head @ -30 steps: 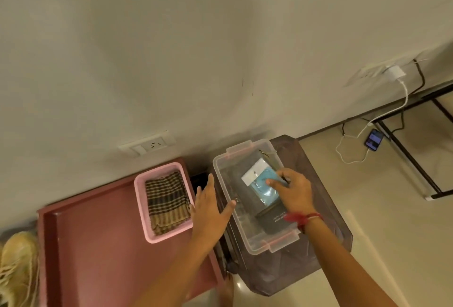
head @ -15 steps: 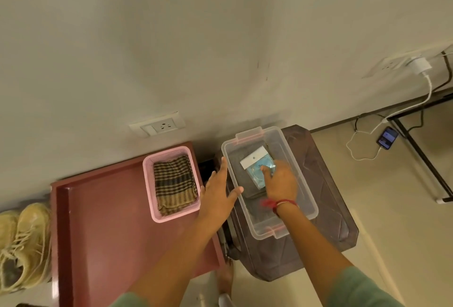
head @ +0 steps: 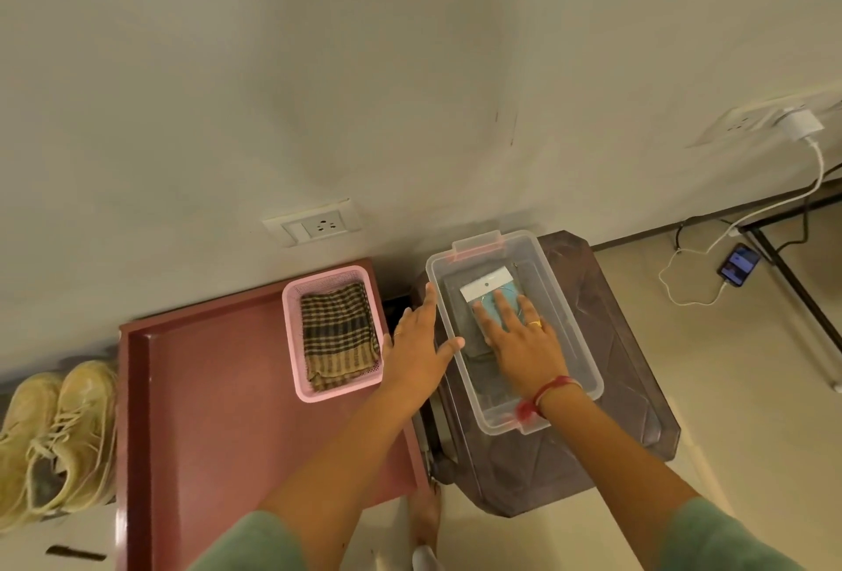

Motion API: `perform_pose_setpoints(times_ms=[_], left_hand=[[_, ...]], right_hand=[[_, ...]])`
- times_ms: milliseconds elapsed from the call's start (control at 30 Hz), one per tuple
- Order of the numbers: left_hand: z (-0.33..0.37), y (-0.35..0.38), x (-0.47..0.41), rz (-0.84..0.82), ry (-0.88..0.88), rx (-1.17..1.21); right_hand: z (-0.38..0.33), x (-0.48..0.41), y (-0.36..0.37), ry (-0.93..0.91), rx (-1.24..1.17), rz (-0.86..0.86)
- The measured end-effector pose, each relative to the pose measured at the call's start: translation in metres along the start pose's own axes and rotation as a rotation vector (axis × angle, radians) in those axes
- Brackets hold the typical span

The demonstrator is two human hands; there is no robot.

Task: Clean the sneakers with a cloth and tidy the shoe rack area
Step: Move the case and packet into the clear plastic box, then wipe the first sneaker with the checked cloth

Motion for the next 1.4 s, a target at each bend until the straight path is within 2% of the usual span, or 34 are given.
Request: perform_pose_setpoints(times_ms=[267, 333, 433, 533, 633, 700, 833, 967, 1100, 1267, 1400], left_hand=[[-0.001, 0.001, 0.0, 0.011, 0.008, 0.006], [0.0, -0.003, 0.0, 0.026, 0.041, 0.006], [-0.003, -0.023, 0.009, 0.144, 0.071, 0.12], [-0.022, -0.06, 0.028, 0.363, 0.021, 0.287], [-0.055, -0.099, 0.056, 0.572, 0.03, 0.384], [-0.087, -0.121, 0.073, 0.659, 0.011, 0.414], [-0.159, -0.147, 0.097, 0.775, -0.097, 0.371], [-0.221, -0.154, 0.103, 0.76, -0.177, 0.332], [-0.269, -0.15, 0.101, 0.702, -0.157, 0.291], [-0.312, -0.143, 0.101, 0.632, -0.17, 0.221], [-0.33, -0.15, 0.104, 0.626, -0.181, 0.233]], right_hand=[[-0.017, -0.022, -0.003, 0.103, 0.073, -0.026], [-0.014, -0.023, -0.011, 0.124, 0.014, -0.013], [-0.013, -0.006, -0.048, 0.205, -0.24, 0.239], [-0.038, 0.033, -0.097, 0.202, -0.447, 0.529], [-0.089, 0.066, -0.119, 0.145, -0.667, 0.593], [-0.127, 0.072, -0.111, 0.095, -0.762, 0.548], [-0.198, 0.045, -0.061, -0.025, -0.852, 0.345], [-0.24, -0.02, 0.005, 0.075, -0.83, 0.231], [-0.264, -0.084, 0.08, 0.167, -0.658, 0.05], [-0.291, -0.107, 0.148, -0.043, -0.232, -0.234], [-0.302, -0.11, 0.151, -0.04, -0.087, -0.194]])
Point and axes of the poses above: each hand's wrist, its own x-axis away from the middle knuckle, its own y-axis out of the palm, z = x × y, the point moved 7 cm from there along -x, towards the middle knuckle, and after that the axes turned 7 degrees about z, right-handed, at the moved point
